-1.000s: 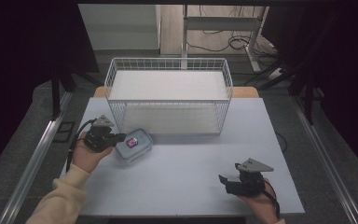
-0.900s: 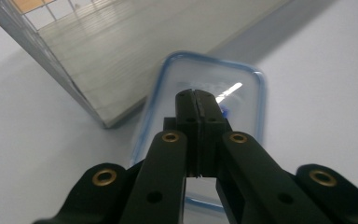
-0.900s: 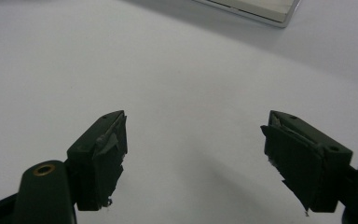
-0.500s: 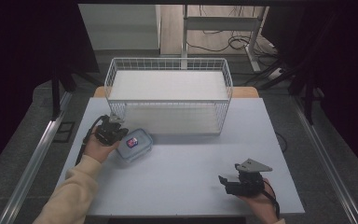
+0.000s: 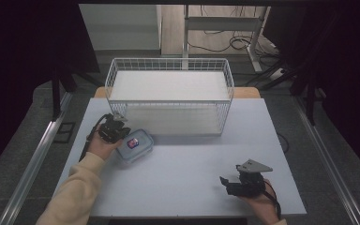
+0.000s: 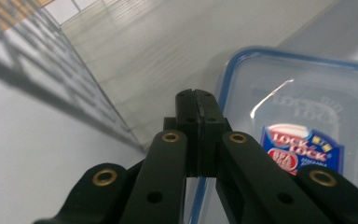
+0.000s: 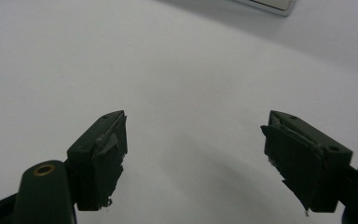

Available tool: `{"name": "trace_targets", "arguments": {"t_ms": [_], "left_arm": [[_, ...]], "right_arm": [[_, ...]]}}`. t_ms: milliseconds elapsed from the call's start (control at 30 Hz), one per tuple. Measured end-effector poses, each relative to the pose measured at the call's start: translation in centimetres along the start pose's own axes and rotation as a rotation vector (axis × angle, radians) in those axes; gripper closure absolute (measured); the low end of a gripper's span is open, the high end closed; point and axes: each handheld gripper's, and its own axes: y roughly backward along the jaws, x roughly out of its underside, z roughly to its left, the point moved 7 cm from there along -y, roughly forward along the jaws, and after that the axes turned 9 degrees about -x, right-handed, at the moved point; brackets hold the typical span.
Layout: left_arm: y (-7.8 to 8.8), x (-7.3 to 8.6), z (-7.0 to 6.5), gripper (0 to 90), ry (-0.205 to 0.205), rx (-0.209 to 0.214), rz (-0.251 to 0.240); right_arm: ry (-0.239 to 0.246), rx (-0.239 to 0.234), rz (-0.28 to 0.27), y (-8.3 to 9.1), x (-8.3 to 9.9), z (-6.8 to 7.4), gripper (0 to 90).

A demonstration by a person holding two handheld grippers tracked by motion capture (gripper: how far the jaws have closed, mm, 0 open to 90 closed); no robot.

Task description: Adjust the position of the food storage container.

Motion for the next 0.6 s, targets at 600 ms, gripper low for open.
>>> {"name": "trace_targets", "arguments": {"t_ms": [600], "left_arm": [[-0.46,-0.66,0.11,90.0,-0.021,0.062,0.011]], "right_arm": [[-0.002,-0.001,0.008,-0.26,0.21,-0.22,21.0]]}}
